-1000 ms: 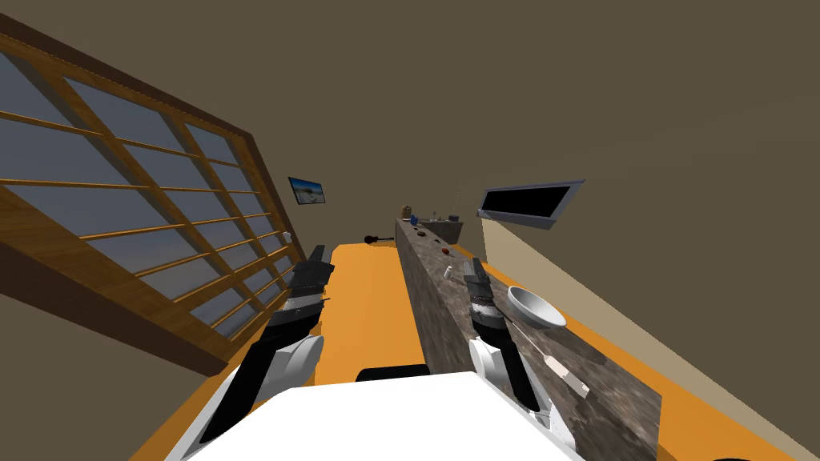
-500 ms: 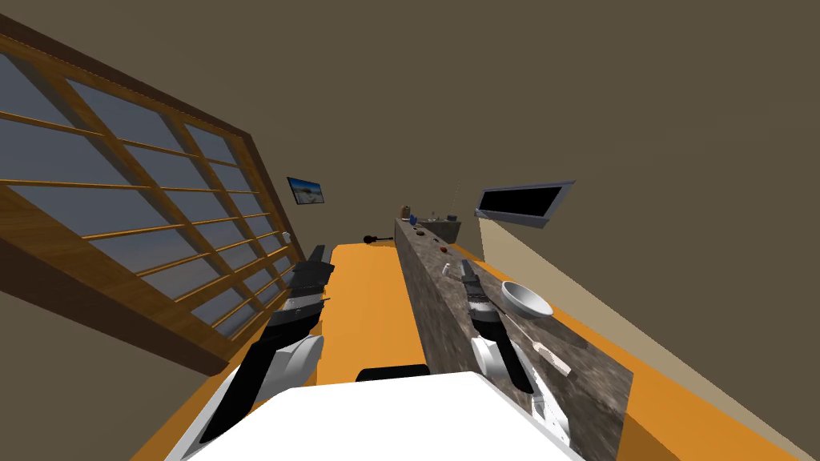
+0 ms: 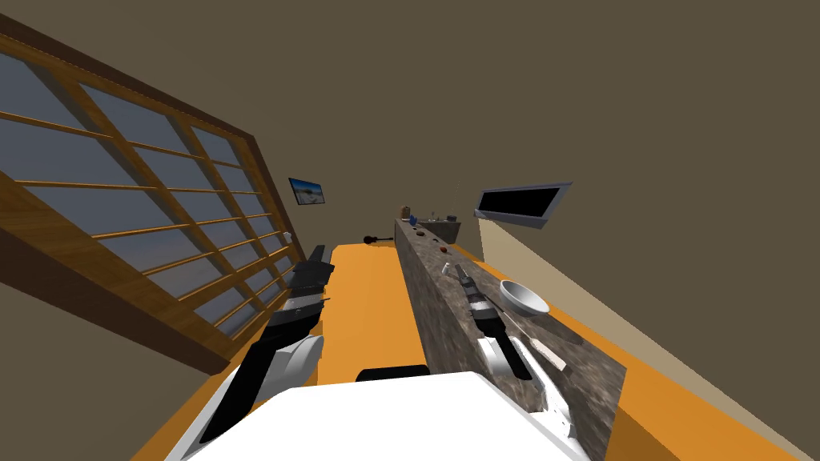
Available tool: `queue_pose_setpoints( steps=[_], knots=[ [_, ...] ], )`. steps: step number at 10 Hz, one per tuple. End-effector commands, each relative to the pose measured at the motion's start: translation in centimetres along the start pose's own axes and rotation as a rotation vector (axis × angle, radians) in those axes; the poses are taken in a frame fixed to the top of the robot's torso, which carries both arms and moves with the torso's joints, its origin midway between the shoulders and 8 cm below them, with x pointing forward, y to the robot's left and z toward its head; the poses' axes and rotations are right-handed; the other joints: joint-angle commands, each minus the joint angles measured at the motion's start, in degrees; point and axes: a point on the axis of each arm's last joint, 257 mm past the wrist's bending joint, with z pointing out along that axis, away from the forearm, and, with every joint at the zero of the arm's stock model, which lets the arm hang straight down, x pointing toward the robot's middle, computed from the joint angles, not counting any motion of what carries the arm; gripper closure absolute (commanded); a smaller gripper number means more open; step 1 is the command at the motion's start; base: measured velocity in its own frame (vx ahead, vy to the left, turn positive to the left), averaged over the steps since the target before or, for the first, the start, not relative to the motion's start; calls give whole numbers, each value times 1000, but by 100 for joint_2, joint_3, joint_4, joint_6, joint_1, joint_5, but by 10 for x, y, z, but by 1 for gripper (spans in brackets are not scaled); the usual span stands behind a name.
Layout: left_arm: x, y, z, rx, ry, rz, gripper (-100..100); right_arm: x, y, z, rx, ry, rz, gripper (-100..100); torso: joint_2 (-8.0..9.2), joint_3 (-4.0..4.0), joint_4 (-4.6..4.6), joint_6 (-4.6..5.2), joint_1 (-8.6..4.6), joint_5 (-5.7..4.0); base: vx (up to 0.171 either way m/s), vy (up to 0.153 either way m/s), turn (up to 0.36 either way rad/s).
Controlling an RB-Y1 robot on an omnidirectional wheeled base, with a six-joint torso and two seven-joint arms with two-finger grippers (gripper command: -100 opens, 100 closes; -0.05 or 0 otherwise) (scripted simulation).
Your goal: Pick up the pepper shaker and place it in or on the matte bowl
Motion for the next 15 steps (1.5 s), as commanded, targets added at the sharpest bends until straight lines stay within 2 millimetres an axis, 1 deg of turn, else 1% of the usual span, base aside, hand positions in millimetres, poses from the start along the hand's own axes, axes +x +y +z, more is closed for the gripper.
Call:
queue_pose_setpoints(
  steps=[1,2,3,4,9,10,13,15],
  knots=[
    [0,0,0,0,0,0,0,9,-25,-1,45,56,-94,-100,0,0,0,0,0,0,11,7,25],
    [0,0,0,0,0,0,0,14,-41,-4,72,90,-152,-100,-4,-2,-1,-1,1,0,19,12,35],
    [0,0,0,0,0,0,0,17,-53,-5,89,119,-209,-100,-6,-4,-1,0,3,1,31,14,44],
    [0,0,0,0,0,0,0,18,-57,-7,98,123,-209,-100,-11,-6,-2,-1,4,1,24,10,14],
    [0,0,0,0,0,0,0,30,-133,-29,222,281,-471,-100,-24,-14,-5,-1,4,1,52,9,56],
    [0,0,0,0,0,0,0,30,-133,-29,222,281,-471,-100,-28,-16,-6,-1,1,1,54,-5,25],
    [0,0,0,0,0,0,0,32,-172,-47,285,364,-595,-100,-26,-15,-5,-1,-2,0,68,-7,65],
    [0,0,0,0,0,0,0,32,-193,-58,320,412,-662,-100,-32,-18,-7,0,-4,-1,83,-18,61]
  ],
)
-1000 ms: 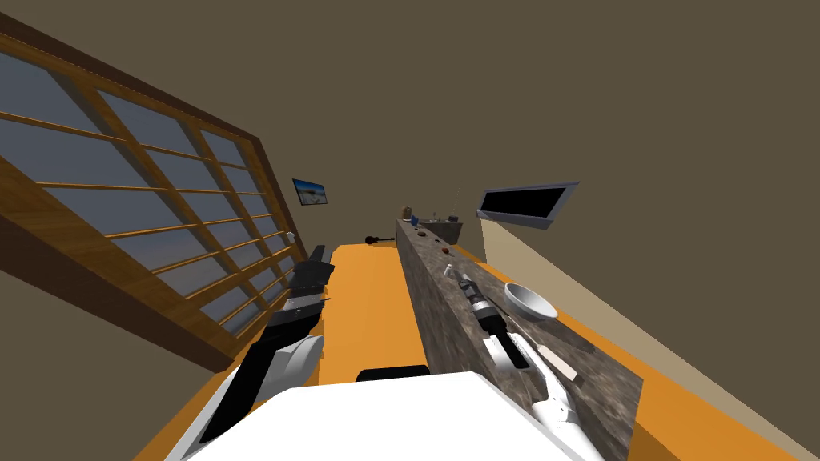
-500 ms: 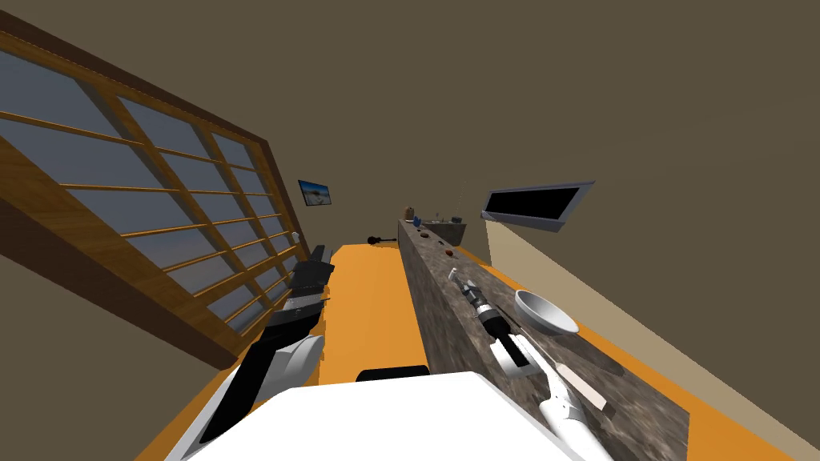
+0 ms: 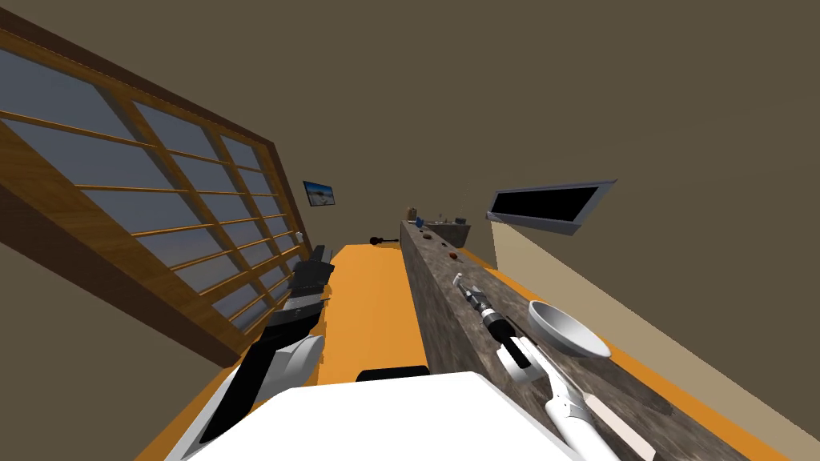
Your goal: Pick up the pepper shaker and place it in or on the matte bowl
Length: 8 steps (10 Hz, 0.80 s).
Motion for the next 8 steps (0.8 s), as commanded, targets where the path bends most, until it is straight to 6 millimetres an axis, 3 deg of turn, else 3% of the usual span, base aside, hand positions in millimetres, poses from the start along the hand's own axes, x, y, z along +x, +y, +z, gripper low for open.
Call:
queue_pose_setpoints(
  steps=[1,5,7,8],
  knots=[
    [0,0,0,0,0,0,0,11,-13,0,24,37,-52,-100,0,0,0,0,0,0,78,-15,57],
    [0,0,0,0,0,0,0,33,-46,-5,71,121,-176,-100,-5,-3,-1,0,3,1,96,-5,69],
    [0,0,0,0,0,0,0,34,-48,-5,70,125,-188,-100,-7,-4,-1,-2,23,5,71,37,58],
    [0,0,0,0,0,0,0,34,-48,-5,71,127,-192,0,10,4,1,2,20,5,9,3,-3]
  ],
)
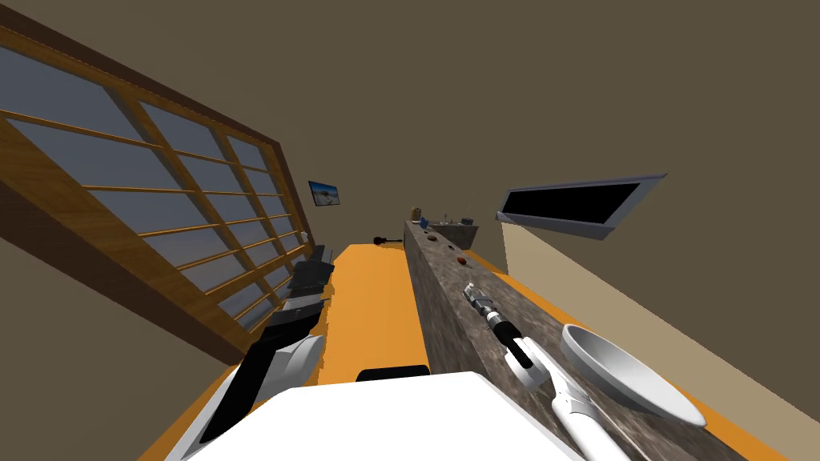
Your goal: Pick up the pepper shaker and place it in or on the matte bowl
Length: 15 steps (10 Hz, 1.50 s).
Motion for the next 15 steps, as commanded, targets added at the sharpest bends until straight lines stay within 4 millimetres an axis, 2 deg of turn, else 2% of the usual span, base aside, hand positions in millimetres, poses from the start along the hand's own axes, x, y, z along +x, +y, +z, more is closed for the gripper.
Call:
queue_pose_setpoints(
  steps=[1,3,4,5,9,10,11,13,14,15],
  knots=[
    [0,0,0,0,0,0,0,0,8,-3,-26,-3,-5,-100,0,0,0,0,0,0,102,-3,-170],
    [0,0,0,0,0,0,0,1,17,-6,-53,-7,-9,-100,-46,-25,-9,1,-1,-1,183,12,-173],
    [0,0,0,0,0,0,0,1,14,-4,-42,-5,-8,-100,-56,-32,-12,0,2,0,79,12,-24],
    [0,0,0,0,0,0,0,1,15,-4,-44,-6,-8,100,-30,-18,-8,-2,-1,0,14,2,7],
    [0,0,0,0,0,0,0,0,15,-4,-45,-7,-7,100,2,0,-1,-3,-10,-5,2,0,0],
    [0,0,0,0,0,0,0,0,15,-4,-45,-7,-7,0,3,1,-1,-3,-10,-5,0,0,0],
    [0,0,0,0,0,0,0,0,8,-3,-26,-3,-5,100,3,1,-1,-3,-10,-5,-100,-6,168],
    [0,0,0,0,0,0,0,0,0,0,0,0,0,100,43,17,-4,-16,-11,-21,-162,-16,166],
    [0,0,0,0,0,0,0,-2,3,0,-10,-5,-2,100,49,20,-5,-11,-20,-25,-66,-16,28],
    [0,0,0,0,0,0,0,-1,3,0,-8,-4,-2,0,27,9,-8,-7,-21,-24,-12,-2,-8]
  ],
)
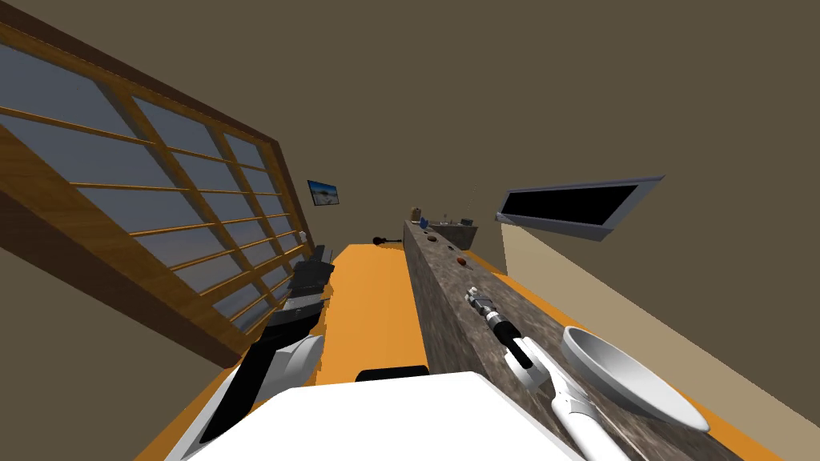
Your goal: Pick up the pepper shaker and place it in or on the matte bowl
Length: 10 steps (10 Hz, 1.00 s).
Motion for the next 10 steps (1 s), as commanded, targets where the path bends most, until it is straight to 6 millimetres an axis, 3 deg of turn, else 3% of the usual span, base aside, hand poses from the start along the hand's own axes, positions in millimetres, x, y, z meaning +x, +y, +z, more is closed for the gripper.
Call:
queue_pose_setpoints(
  steps=[1,5,10],
  knots=[
    [0,0,0,0,0,0,0,5,-11,-5,14,9,-1,100,0,0,0,0,0,0,-103,6,36],
    [0,0,0,0,0,0,0,5,-48,-20,65,15,-19,100,79,32,-10,33,-7,-19,-188,29,58],
    [0,0,0,0,0,0,0,-8,-119,-52,162,10,-70,100,94,42,-4,37,0,-10,-205,41,96]
  ],
)
